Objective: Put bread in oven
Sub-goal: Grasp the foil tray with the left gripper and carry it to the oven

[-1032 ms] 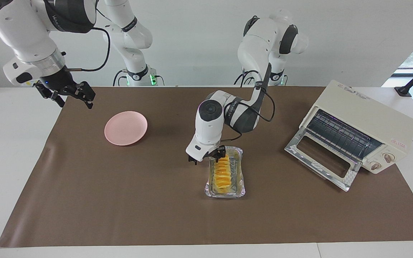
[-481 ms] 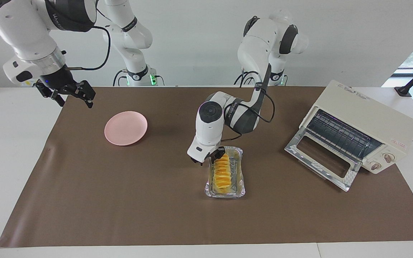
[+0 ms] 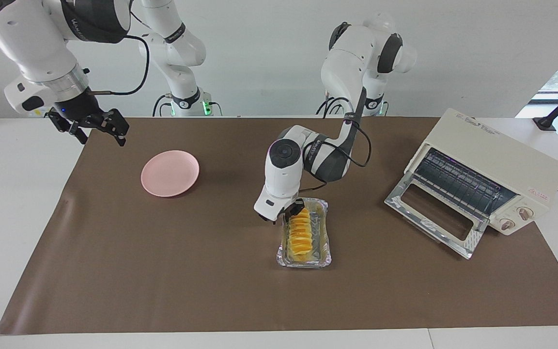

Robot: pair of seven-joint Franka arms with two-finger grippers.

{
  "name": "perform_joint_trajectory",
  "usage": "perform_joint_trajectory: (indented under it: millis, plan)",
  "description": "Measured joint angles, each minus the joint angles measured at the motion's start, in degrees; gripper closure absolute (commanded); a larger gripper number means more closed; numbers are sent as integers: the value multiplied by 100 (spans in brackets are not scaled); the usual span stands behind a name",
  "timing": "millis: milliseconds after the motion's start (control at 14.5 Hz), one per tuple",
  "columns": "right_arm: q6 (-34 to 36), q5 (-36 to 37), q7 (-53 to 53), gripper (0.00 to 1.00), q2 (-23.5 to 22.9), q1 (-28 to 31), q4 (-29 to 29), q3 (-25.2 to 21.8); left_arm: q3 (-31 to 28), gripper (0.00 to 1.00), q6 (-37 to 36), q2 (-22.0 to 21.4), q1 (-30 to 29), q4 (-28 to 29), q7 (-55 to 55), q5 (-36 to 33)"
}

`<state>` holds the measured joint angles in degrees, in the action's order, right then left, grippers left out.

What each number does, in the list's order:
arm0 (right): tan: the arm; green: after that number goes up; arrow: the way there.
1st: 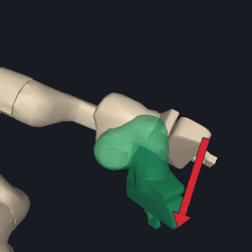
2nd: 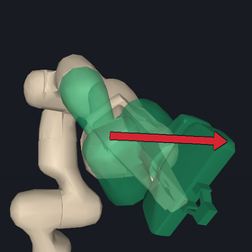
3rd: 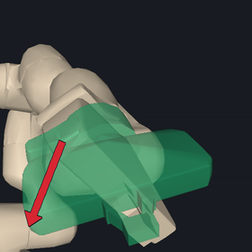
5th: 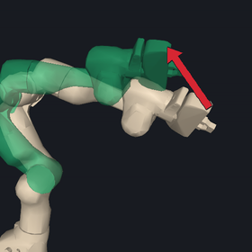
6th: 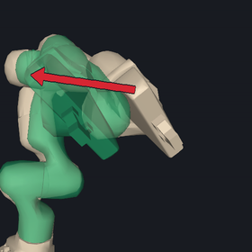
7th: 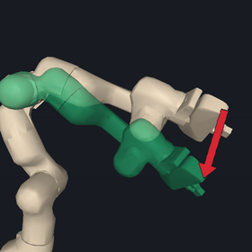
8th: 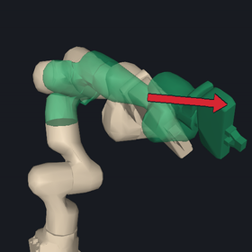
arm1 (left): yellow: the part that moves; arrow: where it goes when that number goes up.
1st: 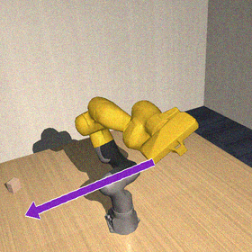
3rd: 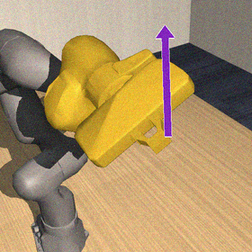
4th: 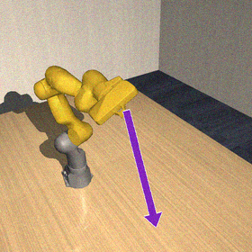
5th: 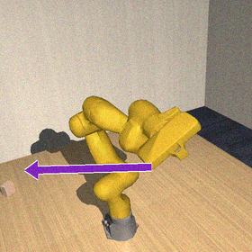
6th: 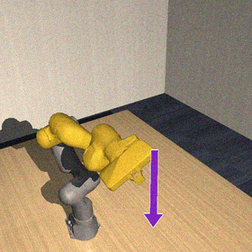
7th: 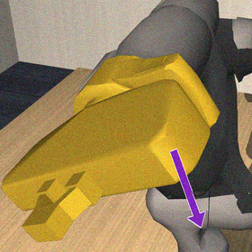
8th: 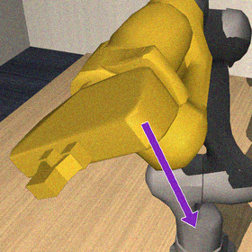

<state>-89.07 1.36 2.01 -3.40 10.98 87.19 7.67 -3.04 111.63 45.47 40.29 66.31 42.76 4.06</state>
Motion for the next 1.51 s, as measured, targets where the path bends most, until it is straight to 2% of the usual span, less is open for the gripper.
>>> perform_joint_trajectory:
  millis: [69,138,206,688,963,1238,1513]
  plan:
    - [0,0,0,0,0,0,0,0,-1,80,2,0,-1,4,2,0]
    - [0,0,0,0,0,0,0,0,-2,98,2,-1,-1,4,9,0]
    - [0,0,0,0,0,0,0,0,-4,100,2,-1,-2,4,12,0]
    - [0,0,0,0,0,0,1,0,-62,100,-109,-16,-23,4,34,0]
    - [0,0,0,0,0,0,1,0,-569,100,-730,-238,-64,-19,67,10]
    - [0,0,0,0,0,0,1,0,-1092,100,-1253,-644,-490,-24,319,317]
    - [0,0,0,0,0,0,1,0,-1540,100,-1652,-953,-1245,-13,460,596]
